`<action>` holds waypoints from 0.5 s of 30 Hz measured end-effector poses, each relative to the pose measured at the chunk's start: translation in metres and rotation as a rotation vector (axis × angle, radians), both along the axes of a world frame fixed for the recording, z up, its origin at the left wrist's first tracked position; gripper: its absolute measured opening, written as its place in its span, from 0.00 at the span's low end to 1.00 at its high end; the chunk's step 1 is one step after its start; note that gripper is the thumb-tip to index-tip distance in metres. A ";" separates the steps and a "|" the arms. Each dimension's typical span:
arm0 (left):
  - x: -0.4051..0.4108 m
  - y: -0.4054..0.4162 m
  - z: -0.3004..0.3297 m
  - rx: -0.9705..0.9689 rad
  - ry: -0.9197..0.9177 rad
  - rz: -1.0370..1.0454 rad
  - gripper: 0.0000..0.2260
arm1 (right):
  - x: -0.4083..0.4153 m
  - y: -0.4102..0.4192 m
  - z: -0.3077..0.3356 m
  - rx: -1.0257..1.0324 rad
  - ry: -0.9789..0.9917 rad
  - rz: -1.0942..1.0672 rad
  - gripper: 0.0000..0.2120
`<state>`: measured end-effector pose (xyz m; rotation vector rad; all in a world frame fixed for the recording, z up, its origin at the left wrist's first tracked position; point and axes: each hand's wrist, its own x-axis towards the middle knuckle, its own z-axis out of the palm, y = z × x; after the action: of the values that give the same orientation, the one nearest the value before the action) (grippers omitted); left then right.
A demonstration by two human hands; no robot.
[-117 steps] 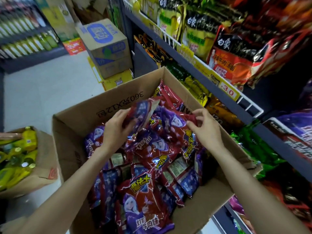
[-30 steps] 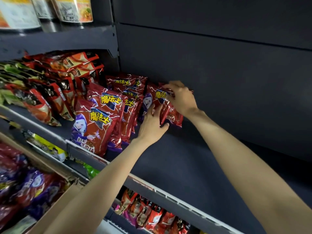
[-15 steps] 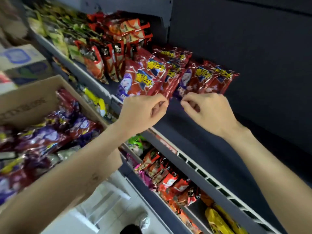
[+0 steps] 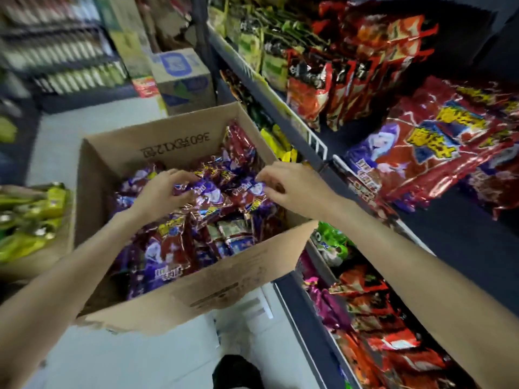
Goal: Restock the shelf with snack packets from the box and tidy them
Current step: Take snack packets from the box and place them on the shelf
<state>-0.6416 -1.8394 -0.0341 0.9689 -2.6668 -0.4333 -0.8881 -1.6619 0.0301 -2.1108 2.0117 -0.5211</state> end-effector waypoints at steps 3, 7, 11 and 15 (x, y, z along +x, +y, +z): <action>0.018 -0.044 -0.027 0.029 -0.068 0.078 0.15 | 0.019 -0.068 -0.032 0.181 -0.003 -0.048 0.15; 0.029 -0.087 -0.058 0.039 -0.129 0.082 0.19 | 0.041 -0.133 -0.079 0.466 -0.028 -0.164 0.30; 0.028 -0.120 -0.080 0.102 -0.211 0.067 0.22 | 0.057 -0.161 -0.114 0.760 -0.047 -0.202 0.44; 0.018 -0.153 -0.093 0.031 -0.382 -0.064 0.29 | 0.056 -0.175 -0.129 0.825 -0.158 -0.320 0.40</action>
<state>-0.6240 -1.9921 -0.1272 1.0705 -3.0457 -0.3310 -0.8325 -1.8371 -0.0988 -1.2351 1.9895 0.1112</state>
